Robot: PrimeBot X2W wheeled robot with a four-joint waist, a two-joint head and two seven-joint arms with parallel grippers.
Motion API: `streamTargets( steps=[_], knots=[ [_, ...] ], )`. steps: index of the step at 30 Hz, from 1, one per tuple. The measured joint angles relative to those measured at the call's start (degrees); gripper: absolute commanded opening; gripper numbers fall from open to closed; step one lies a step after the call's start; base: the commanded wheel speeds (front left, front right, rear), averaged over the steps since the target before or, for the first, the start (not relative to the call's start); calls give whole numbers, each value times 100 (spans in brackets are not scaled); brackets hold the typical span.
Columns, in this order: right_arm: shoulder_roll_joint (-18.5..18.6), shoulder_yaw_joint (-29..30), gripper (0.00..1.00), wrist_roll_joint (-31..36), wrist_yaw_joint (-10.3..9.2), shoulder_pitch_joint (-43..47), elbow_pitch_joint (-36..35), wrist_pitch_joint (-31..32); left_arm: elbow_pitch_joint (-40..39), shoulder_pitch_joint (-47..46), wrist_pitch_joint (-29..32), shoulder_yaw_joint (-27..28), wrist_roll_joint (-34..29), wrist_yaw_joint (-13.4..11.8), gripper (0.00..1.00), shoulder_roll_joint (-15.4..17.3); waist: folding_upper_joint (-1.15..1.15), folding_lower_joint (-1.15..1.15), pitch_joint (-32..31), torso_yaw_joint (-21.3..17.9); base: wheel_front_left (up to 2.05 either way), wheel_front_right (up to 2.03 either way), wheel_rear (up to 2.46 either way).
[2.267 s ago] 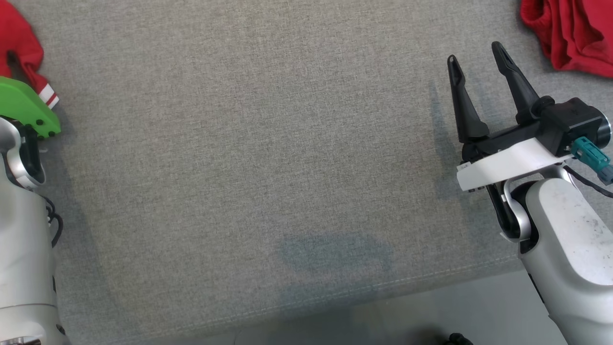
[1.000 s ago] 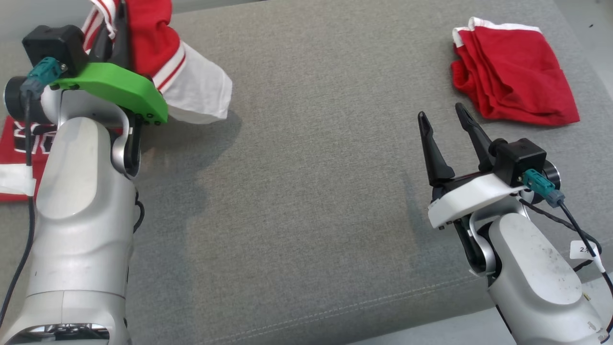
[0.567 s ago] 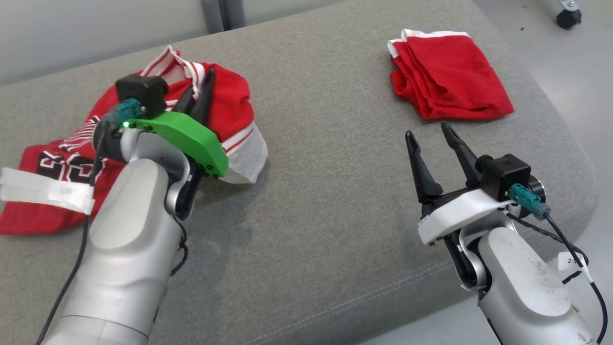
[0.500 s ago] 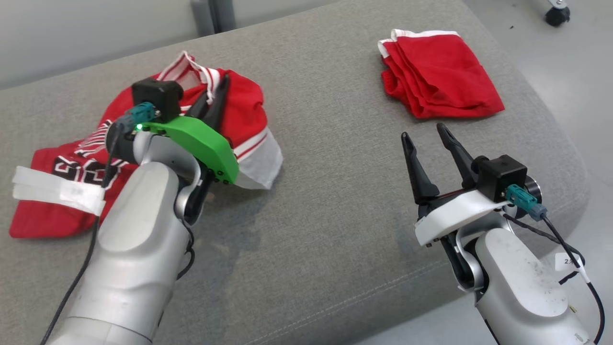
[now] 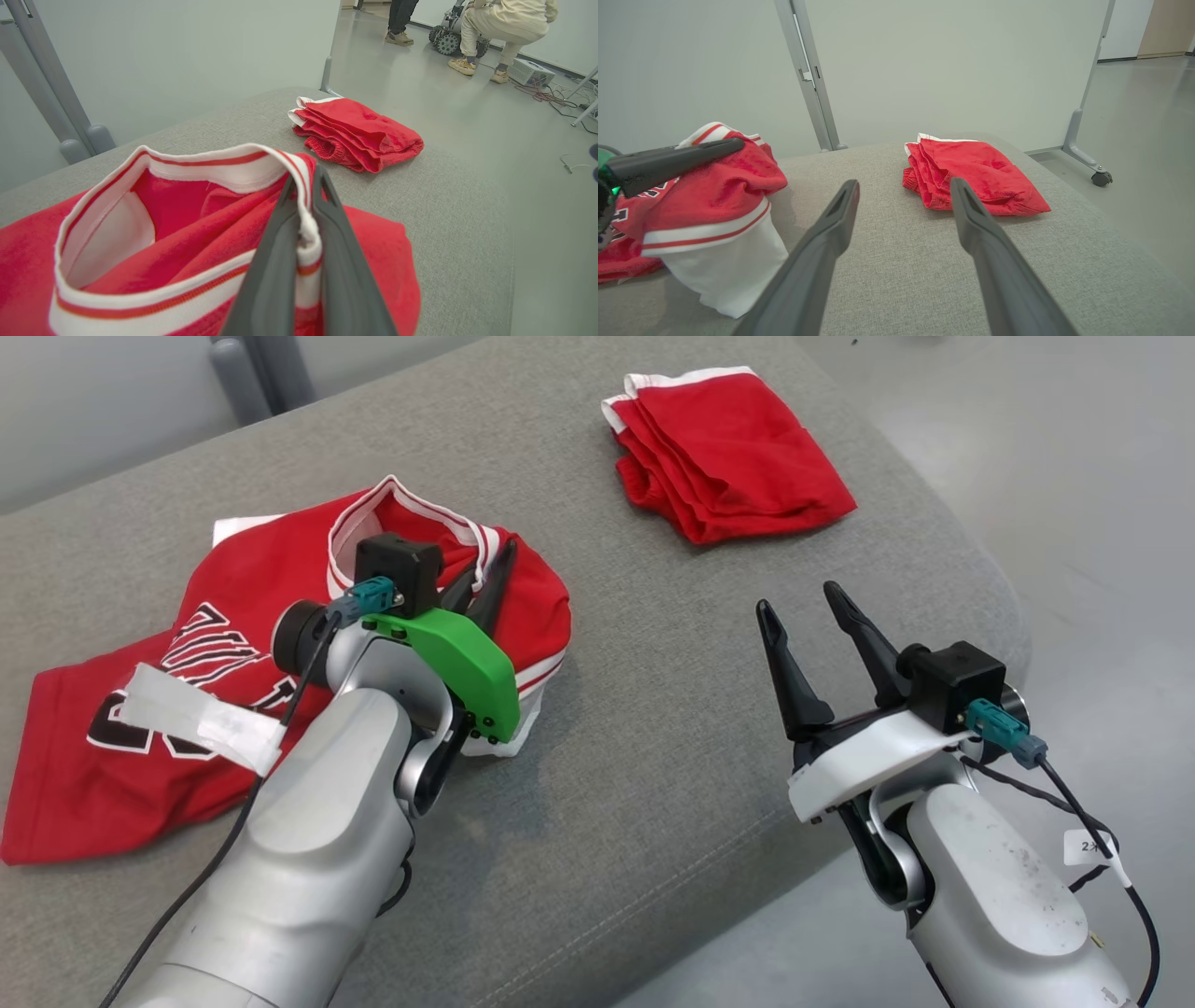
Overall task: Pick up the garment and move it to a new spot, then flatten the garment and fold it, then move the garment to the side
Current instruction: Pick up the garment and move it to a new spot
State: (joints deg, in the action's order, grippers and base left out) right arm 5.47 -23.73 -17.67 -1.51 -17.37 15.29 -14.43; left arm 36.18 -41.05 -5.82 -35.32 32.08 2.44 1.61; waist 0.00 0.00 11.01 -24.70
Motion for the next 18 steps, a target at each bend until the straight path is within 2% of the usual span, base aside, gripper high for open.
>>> streamTargets(
  steps=[2, 3, 4, 5, 6, 10, 15, 18],
  knots=[
    [-12, -2, 100, -5, 8, -4, 21, 0, 18, 1, -1, -136, 48, -65, 0, 7, 0, 0, 46, -118, 0, 0, 0],
    [-19, -2, 100, -5, 18, -6, 27, 0, 24, 1, -3, -192, 88, -103, 36, 7, 0, 0, 68, -172, 0, 0, 0],
    [-22, 1, 100, -5, 22, -7, 30, 0, 35, 1, -9, -244, 132, -109, 48, 7, 0, 0, 91, -223, 0, 0, 0],
    [-25, 8, 100, -5, 29, -8, 35, 0, 46, 1, -32, -308, 166, -154, 87, 8, 0, 0, 114, -270, 0, 0, 0],
    [-31, 38, 100, -7, 35, -8, 38, 0, 43, 1, -37, -402, 212, -154, 100, 19, 0, 0, 137, -308, 0, 0, 0],
    [-30, 140, 100, -7, 34, -8, 69, 0, 0, 2, -113, -797, 366, -143, 100, 24, 0, 0, 231, -359, 0, 0, 0],
    [-33, 170, 100, -5, 37, -7, 126, 0, -9, 231, -129, -1330, 631, -18, 100, 32, 0, 0, 221, -217, 0, 0, 0],
    [-27, 236, 100, -1, 37, -7, 125, 0, -14, 247, -166, -1401, 658, -20, 100, 41, 0, 0, 208, -116, 0, 0, 0]
  ],
)
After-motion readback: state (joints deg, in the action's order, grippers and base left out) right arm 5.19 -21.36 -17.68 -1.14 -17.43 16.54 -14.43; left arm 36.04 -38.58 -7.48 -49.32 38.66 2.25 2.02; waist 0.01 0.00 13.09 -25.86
